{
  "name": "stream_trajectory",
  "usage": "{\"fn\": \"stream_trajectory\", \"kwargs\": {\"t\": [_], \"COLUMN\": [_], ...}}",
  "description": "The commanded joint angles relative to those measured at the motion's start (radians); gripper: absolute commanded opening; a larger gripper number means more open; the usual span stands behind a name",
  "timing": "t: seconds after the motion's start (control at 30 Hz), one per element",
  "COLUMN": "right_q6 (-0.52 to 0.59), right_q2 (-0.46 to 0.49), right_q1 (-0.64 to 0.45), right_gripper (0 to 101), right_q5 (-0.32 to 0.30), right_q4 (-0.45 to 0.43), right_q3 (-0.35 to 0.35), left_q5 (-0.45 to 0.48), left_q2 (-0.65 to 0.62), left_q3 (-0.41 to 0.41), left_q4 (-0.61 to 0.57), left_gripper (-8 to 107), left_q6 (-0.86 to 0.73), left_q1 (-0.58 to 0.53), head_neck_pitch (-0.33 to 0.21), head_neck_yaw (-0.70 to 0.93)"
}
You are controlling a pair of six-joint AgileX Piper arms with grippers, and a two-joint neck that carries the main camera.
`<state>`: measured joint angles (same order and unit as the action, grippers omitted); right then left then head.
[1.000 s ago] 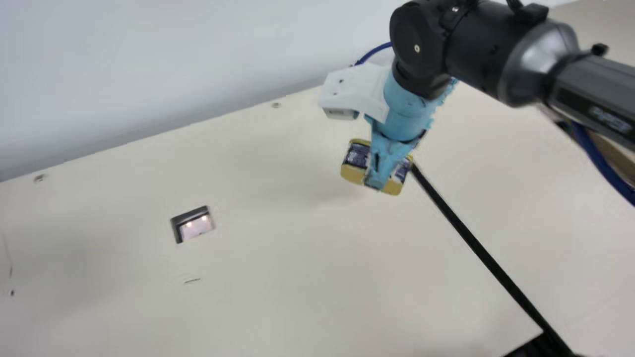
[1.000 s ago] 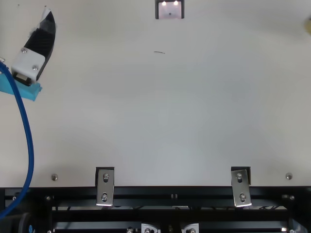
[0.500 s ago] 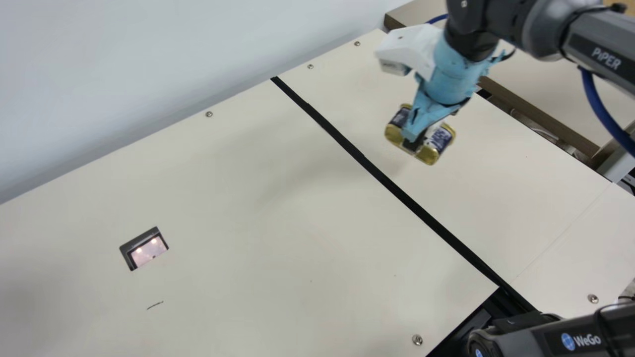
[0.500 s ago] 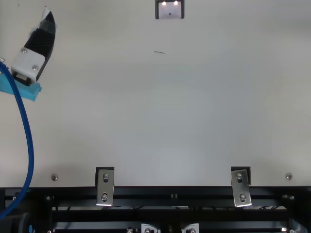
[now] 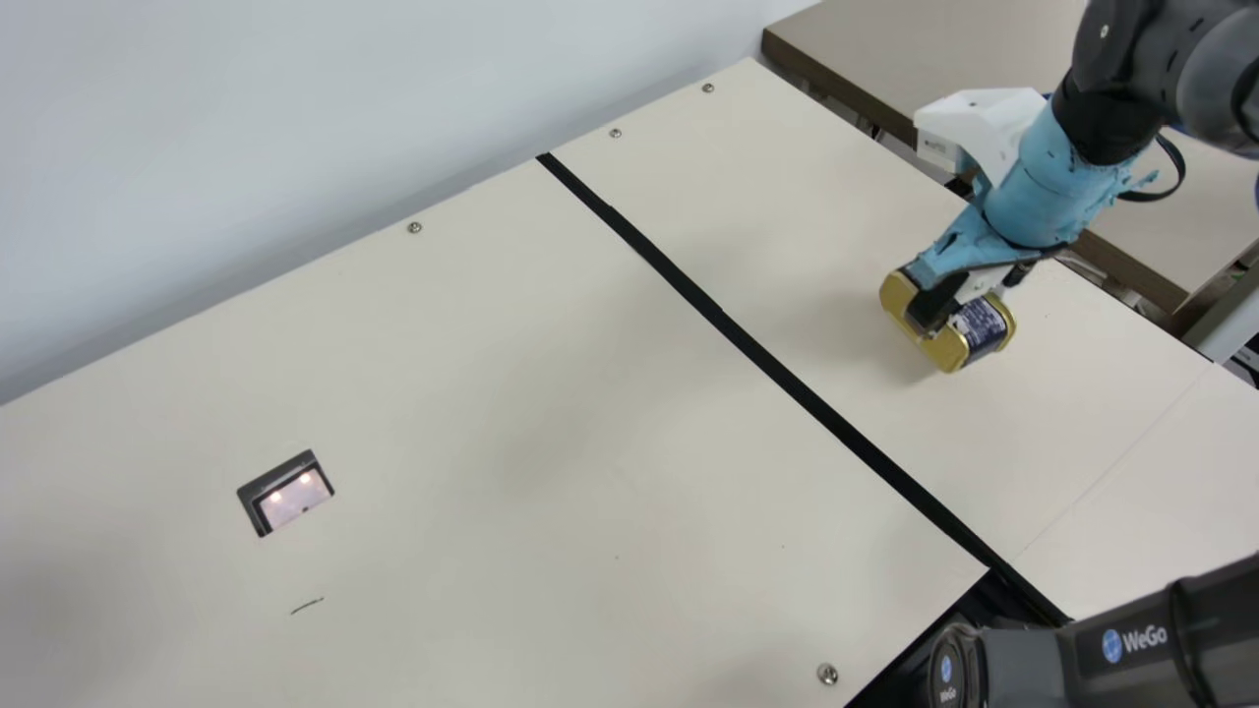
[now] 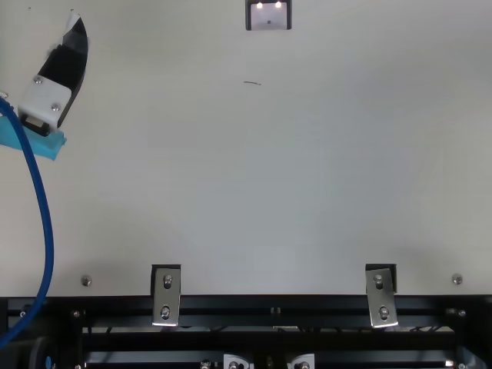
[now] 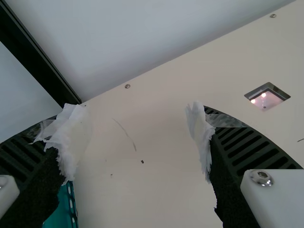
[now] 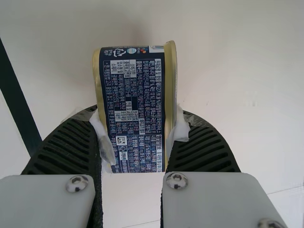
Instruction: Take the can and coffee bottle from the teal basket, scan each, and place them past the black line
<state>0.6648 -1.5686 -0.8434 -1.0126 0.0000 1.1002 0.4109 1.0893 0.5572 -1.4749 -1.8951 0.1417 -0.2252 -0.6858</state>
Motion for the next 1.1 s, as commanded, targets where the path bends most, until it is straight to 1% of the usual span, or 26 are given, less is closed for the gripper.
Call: {"fn": "stream_trajectory", "kwargs": {"t": [0.0,0.23,0.27,0.3,0.37,0.47,0.6,0.77,0.83,0.9,1.0,1.07], "right_q6": [0.007,0.014,0.010,0.007,-0.003,-0.029,-0.059,-0.077,-0.079,-0.076,-0.067,-0.058], "right_q2": [-0.003,-0.010,-0.009,-0.008,0.001,0.031,0.098,0.181,0.210,0.240,0.283,0.311], "right_q1": [-0.012,-0.026,-0.027,-0.026,-0.021,-0.003,0.036,0.093,0.115,0.137,0.165,0.179], "right_gripper": [0,0,12,101,101,101,101,101,101,101,101,101], "right_q5": [0.014,0.054,0.058,0.061,0.067,0.081,0.094,0.088,0.077,0.062,0.031,0.000], "right_q4": [0.002,-0.001,-0.004,-0.007,-0.025,-0.075,-0.132,-0.156,-0.142,-0.111,-0.027,0.051], "right_q3": [-0.020,-0.070,-0.075,-0.079,-0.086,-0.090,-0.080,-0.051,-0.038,-0.023,0.003,0.022], "left_q5": [0.000,0.000,0.000,0.000,0.000,0.000,0.000,0.000,0.000,0.000,0.000,0.000], "left_q2": [0.000,0.000,0.000,0.000,0.000,0.000,0.000,0.000,0.000,0.000,0.000,0.000], "left_q3": [0.000,0.000,0.000,0.000,0.000,0.000,0.000,0.000,0.000,0.000,0.000,0.000], "left_q4": [0.000,0.000,0.000,0.000,0.000,0.000,0.000,0.000,0.000,0.000,0.000,0.000], "left_gripper": [90,90,90,90,90,90,90,90,90,90,90,90], "left_q6": [0.000,0.000,0.000,0.000,0.000,0.000,0.000,0.000,0.000,0.000,0.000,0.000], "left_q1": [0.000,0.000,0.000,0.000,0.000,0.000,0.000,0.000,0.000,0.000,0.000,0.000], "head_neck_pitch": [-0.037,-0.037,-0.037,-0.037,-0.037,-0.037,-0.037,-0.037,-0.037,-0.037,-0.037,-0.037], "head_neck_yaw": [-0.025,-0.025,-0.025,-0.025,-0.025,-0.025,-0.025,-0.025,-0.025,-0.025,-0.025,-0.025]}}
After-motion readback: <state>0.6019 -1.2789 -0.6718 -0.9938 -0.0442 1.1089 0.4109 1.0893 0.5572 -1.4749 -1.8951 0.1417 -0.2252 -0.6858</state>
